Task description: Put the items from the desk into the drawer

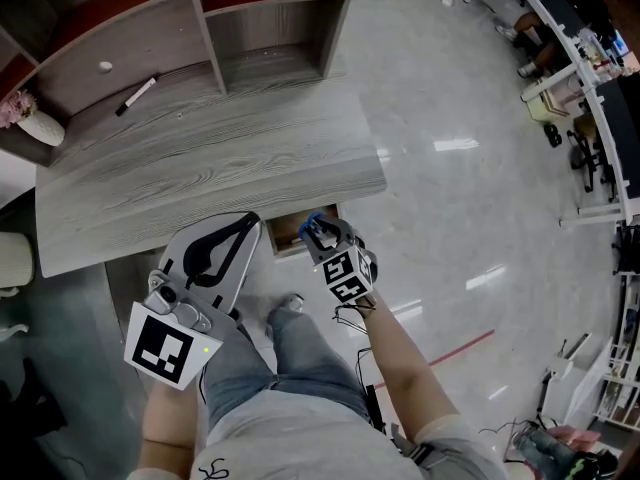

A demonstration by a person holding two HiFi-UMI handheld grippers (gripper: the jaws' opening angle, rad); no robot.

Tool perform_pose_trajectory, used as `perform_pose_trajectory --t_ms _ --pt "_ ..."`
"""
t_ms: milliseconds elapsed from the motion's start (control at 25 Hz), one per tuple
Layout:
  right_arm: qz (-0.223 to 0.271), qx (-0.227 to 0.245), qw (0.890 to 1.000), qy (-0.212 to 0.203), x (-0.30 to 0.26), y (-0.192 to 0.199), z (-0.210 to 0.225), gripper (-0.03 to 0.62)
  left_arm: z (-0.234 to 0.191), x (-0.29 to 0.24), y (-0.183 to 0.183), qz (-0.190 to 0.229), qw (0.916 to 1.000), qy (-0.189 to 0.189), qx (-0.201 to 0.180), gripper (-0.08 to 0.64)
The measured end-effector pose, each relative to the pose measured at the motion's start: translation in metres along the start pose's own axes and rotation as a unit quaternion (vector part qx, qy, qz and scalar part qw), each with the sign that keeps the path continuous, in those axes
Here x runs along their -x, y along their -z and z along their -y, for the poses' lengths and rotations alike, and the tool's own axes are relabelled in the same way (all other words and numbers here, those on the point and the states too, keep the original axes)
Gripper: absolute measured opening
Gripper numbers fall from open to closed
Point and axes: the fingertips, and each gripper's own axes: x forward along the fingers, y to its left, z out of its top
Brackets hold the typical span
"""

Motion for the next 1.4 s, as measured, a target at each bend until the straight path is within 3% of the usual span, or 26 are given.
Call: perform_pose_trajectory --t_ms 240,640,800,960,1400 --pt "-0.022 -0.021 0.999 -0.029 -0.005 0.004 -0.005 0.117 0.004 -0.003 0.000 -0.001 1.0000 0.002 -0.001 0.011" --pt "-0.011 -0.040 0.999 -0.033 0.000 -0.004 -0.008 0.120 0.009 0.000 -0.001 0.000 1.0000 0.002 -0.002 0.011" --pt "-0.001 -0.044 0.999 -0.027 0.007 -0.013 -0.008 0.079 0.012 0.003 -0.005 0.003 1.0000 0.006 -0.004 0.011" --pt "0.022 -0.059 0.997 -0.033 0.020 -0.028 -0.011 0.014 0.020 0.004 -0.011 0.009 0.9998 0.012 -0.009 0.011" --pt "0.117 -0.065 0.991 -0.021 0.078 -0.099 -0.017 0.008 0.045 0.014 -0.035 0.026 0.9988 0.034 -0.025 0.011"
